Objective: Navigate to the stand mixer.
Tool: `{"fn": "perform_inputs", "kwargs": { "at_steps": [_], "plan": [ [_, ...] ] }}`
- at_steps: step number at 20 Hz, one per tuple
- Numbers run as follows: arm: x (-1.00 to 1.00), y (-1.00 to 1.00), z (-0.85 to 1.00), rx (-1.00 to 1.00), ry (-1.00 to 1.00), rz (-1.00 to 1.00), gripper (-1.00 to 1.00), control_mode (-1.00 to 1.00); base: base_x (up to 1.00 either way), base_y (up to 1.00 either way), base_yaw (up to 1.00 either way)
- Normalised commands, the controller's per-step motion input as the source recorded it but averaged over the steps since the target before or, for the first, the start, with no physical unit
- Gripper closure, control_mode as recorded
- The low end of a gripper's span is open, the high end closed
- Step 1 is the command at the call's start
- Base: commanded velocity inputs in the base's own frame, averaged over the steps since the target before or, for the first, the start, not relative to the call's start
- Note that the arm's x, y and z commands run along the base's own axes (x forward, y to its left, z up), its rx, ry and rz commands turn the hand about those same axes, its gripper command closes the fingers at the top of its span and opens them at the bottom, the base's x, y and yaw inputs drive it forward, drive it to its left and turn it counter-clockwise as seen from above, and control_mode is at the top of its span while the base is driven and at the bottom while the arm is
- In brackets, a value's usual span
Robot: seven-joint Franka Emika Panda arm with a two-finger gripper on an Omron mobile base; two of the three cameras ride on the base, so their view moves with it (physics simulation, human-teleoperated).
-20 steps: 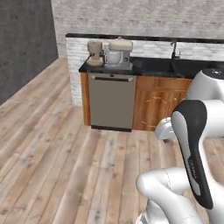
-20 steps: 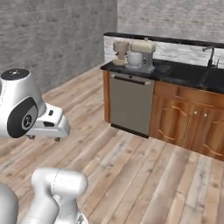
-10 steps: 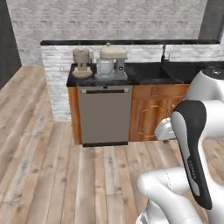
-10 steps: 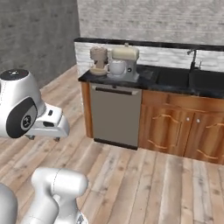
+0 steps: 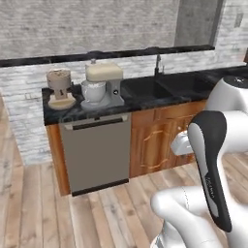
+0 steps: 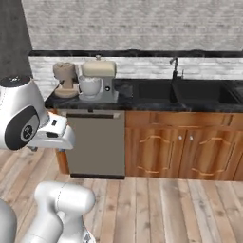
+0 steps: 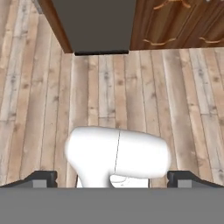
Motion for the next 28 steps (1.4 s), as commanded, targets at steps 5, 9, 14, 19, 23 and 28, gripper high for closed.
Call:
{"fn": "perform_inputs", "kwargs": {
  "at_steps": [5,9,14,19,23,28],
  "plan": [
    [0.0,0.0,0.0,0.0,0.0,0.0,-1.0,1.0,1.0,0.0,-0.06],
    [0.0,0.0,0.0,0.0,0.0,0.0,-1.0,1.0,1.0,-0.02,0.0],
    [0.0,0.0,0.0,0.0,0.0,0.0,-1.0,1.0,1.0,-0.03,0.03],
    [0.0,0.0,0.0,0.0,0.0,0.0,-1.0,1.0,0.99,0.0,0.07],
    [0.0,0.0,0.0,0.0,0.0,0.0,-1.0,1.0,0.76,0.0,0.15],
    [0.0,0.0,0.0,0.0,0.0,0.0,-1.0,1.0,0.53,0.0,0.14]
  ]
}}
